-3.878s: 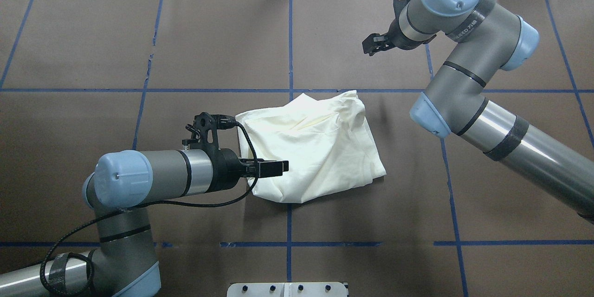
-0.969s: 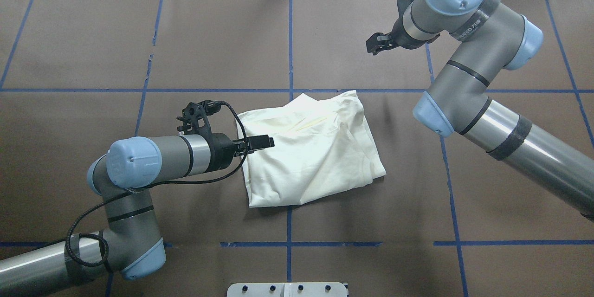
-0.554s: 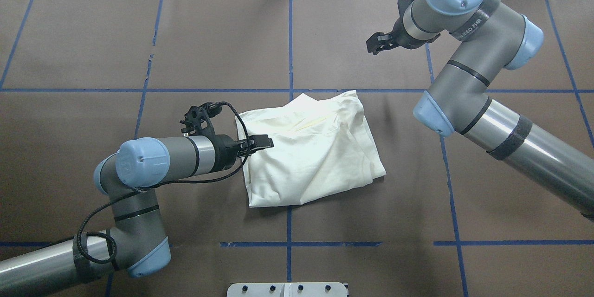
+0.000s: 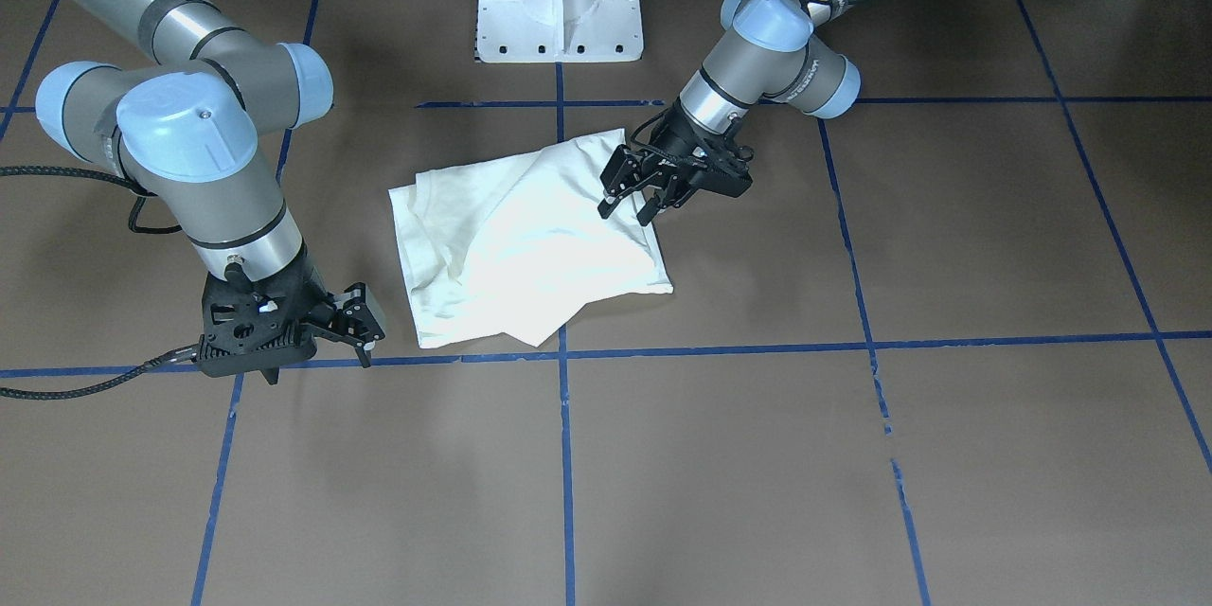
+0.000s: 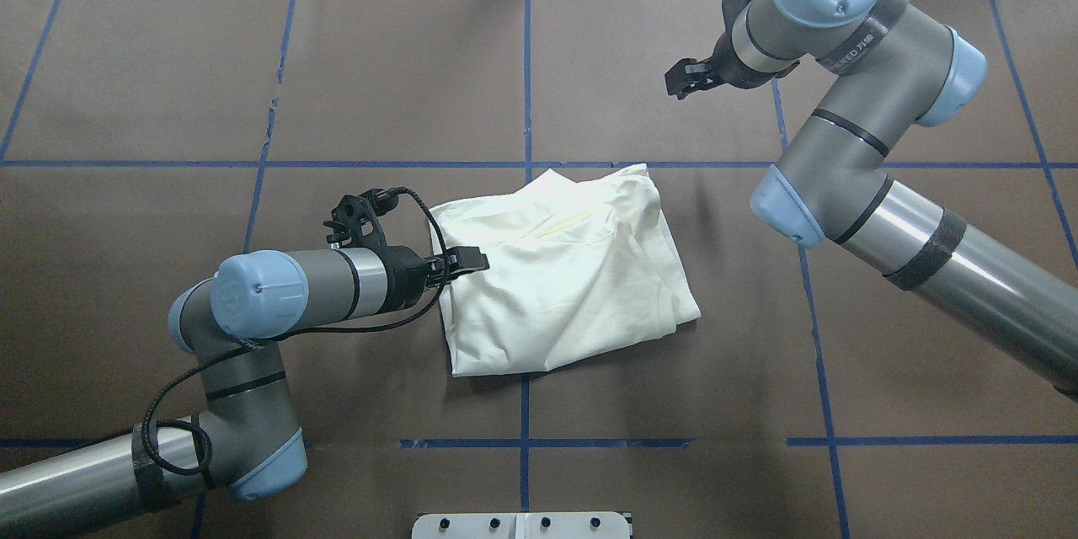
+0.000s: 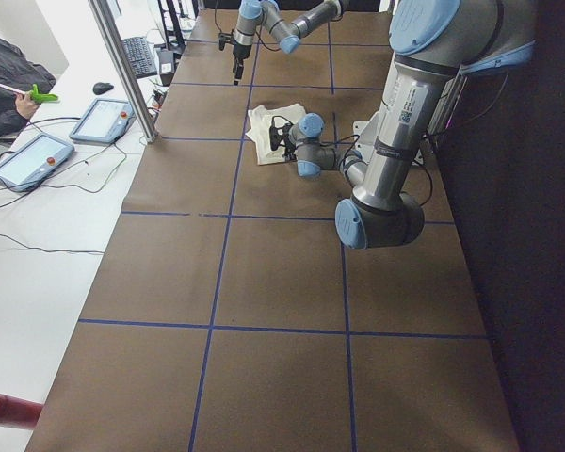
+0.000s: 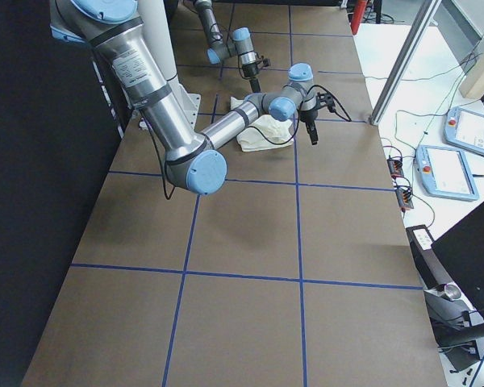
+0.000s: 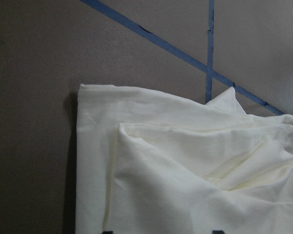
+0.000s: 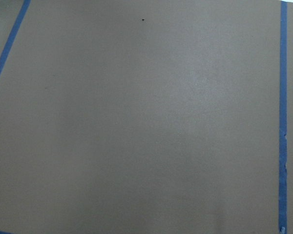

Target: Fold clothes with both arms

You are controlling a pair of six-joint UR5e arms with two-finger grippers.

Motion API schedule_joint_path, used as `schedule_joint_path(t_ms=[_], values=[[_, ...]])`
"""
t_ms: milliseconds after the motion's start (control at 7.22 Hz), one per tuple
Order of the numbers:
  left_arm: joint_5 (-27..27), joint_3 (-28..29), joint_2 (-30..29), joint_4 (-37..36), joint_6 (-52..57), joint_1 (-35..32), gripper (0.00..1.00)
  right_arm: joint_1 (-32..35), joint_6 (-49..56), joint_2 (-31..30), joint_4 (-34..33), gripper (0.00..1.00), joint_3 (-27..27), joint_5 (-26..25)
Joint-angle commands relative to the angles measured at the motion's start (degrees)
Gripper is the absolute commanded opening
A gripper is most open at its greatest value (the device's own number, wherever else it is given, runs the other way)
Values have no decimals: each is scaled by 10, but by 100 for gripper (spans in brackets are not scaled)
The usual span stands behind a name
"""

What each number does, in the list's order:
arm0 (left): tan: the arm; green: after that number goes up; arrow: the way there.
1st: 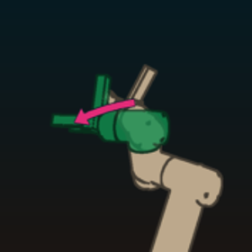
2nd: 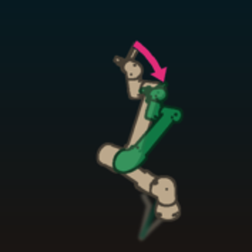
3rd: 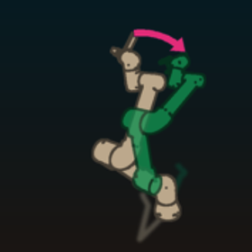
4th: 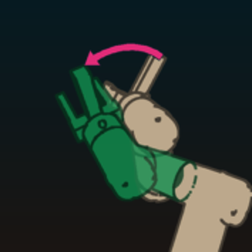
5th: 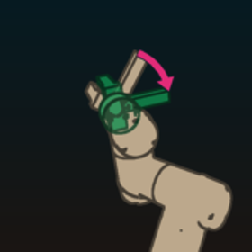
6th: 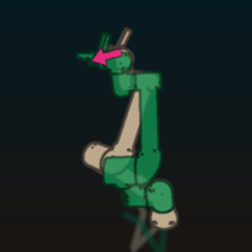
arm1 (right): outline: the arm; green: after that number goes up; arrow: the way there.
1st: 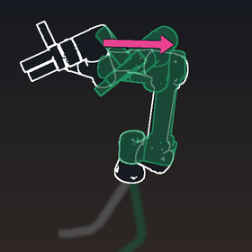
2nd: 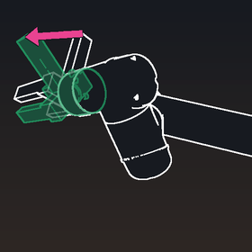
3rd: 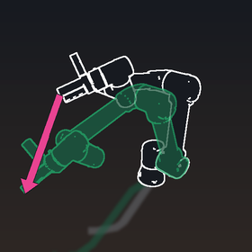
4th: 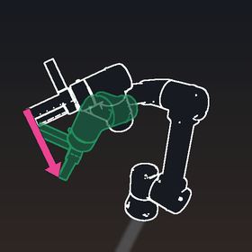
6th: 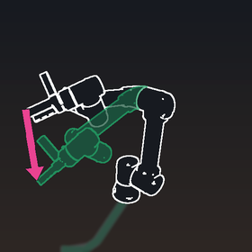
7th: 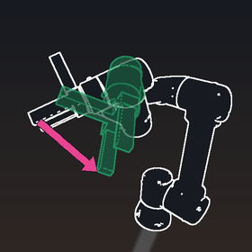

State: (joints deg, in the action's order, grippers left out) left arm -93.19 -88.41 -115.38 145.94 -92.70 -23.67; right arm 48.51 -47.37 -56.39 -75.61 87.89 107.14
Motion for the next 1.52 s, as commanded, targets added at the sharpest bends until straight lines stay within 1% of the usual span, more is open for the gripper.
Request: schedule_joint_path(t_ms=[0, 415, 554, 692, 831, 969, 1108, 1385], values=[[-1, 1, 2, 0, 1, -1, 73, 0, 0, 0, -1, 100, 0, 0], [0, 3, 2, -7, 1, 0, 70, 0, 0, 0, 0, 100, 0, 0], [1, 3, 2, -7, 1, 0, 63, 0, 0, 0, 0, 100, 0, 0], [-1, 3, 2, -7, 1, 0, 31, 0, 0, 0, -1, 100, 0, 0], [0, 2, 2, -5, 1, -1, 12, 0, 0, 0, 0, 100, 0, 0], [-1, 2, 2, -5, 2, -1, 0, 1, 0, 0, 0, 100, 0, 0], [0, -3, 3, -6, 2, -4, 0, 0, 0, -1, 0, 100, 0, 0], [-1, -4, 15, -2, 2, -31, 0, 1, 0, -2, 0, 100, 4, 0]])
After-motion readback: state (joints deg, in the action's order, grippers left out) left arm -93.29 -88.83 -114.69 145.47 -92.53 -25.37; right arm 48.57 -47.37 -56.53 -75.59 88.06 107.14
